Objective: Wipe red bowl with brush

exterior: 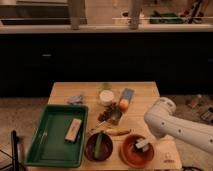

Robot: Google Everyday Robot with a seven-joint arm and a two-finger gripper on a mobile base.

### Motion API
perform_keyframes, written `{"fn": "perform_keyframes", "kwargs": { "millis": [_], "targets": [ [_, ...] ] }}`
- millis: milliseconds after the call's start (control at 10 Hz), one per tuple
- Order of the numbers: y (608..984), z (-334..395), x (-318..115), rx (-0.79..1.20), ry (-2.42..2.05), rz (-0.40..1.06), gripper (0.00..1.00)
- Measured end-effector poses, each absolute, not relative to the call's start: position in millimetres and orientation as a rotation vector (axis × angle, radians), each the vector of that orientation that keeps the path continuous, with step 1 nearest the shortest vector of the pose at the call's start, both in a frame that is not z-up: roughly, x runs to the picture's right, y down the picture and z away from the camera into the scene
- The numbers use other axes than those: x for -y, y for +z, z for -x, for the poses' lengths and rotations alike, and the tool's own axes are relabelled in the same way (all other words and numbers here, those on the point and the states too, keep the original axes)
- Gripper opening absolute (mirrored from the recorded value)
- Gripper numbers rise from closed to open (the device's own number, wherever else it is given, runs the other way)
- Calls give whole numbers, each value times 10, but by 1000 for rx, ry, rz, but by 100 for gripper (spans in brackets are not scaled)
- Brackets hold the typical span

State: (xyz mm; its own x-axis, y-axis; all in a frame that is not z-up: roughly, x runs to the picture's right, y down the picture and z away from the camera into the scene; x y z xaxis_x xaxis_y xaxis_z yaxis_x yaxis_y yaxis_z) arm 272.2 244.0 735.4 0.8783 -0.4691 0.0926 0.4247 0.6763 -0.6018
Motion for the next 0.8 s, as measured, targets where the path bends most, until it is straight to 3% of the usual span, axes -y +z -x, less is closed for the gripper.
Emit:
{"fn": "perform_keyframes", "kwargs": {
  "millis": [800],
  "targets": [
    [7177, -2057, -2544, 104, -660, 619, 0]
  ]
}}
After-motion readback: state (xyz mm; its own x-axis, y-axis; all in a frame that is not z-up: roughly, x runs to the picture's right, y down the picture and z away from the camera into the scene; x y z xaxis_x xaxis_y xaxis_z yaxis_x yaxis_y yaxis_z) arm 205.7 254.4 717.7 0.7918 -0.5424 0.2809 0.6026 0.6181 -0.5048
